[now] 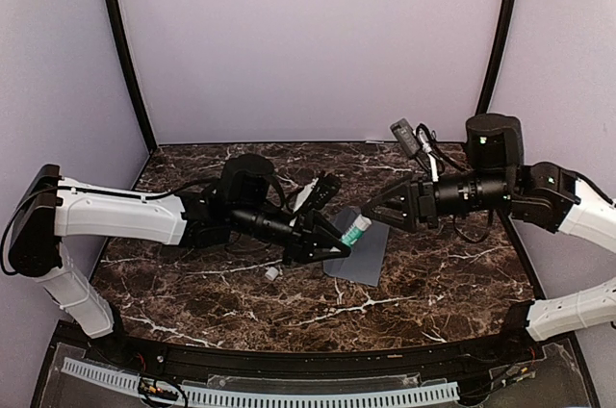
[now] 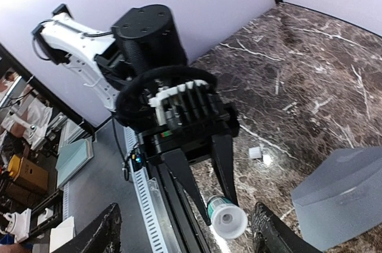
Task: Place the letter into the envelope and seal it
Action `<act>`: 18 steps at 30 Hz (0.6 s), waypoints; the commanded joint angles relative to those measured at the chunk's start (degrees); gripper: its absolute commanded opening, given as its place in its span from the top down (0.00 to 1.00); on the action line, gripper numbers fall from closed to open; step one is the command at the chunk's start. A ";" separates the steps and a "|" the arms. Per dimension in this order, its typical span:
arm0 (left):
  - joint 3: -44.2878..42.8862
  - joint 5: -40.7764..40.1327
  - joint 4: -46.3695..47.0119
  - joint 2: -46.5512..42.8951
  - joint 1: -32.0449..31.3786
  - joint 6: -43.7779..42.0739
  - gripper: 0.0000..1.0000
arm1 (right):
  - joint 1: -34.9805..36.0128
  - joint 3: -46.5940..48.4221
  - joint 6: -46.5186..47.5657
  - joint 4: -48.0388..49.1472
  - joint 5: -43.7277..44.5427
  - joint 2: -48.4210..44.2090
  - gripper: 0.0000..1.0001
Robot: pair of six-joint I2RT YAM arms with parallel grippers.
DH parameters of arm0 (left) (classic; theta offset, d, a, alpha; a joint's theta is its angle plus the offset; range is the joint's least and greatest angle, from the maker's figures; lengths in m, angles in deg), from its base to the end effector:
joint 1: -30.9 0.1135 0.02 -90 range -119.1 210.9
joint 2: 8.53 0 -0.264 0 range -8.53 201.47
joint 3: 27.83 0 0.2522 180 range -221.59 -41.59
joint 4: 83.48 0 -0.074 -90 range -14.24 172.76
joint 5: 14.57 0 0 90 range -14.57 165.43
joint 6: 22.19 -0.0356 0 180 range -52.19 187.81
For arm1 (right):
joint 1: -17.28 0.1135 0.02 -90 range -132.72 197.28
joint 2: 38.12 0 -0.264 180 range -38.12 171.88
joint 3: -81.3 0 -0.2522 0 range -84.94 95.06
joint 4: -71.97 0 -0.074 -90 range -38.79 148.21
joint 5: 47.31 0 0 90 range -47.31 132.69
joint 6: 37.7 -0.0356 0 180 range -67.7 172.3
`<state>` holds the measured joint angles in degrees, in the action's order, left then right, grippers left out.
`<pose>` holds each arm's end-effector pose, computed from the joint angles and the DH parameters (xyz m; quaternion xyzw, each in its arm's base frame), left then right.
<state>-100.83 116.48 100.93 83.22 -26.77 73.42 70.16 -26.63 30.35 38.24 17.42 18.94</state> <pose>0.1752 -0.3206 0.2713 0.5178 0.5703 -0.5371 0.3437 0.1210 0.1851 0.3663 -0.3343 0.7303 0.4867 0.3436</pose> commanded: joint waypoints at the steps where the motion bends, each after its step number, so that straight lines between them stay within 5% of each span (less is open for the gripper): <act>1: -2.35 -8.60 -1.23 -2.89 0.07 -2.97 1.00 | 0.20 3.33 -5.22 -4.85 12.32 3.05 0.29; 7: -3.72 -11.44 -1.18 -1.32 0.06 -3.63 1.00 | 0.20 5.22 -7.11 -5.87 13.95 7.02 0.33; 12: -3.64 -12.57 -0.44 -0.68 0.10 -3.95 1.00 | 0.20 5.19 -7.07 -4.33 12.57 8.92 0.45; 18: -3.54 -13.09 -0.38 -0.54 0.08 -4.27 1.00 | 0.20 4.61 -6.75 -2.61 11.62 9.29 0.77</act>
<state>-103.17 104.13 99.34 83.26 -26.75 70.29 70.16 -23.22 23.29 32.67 29.33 28.42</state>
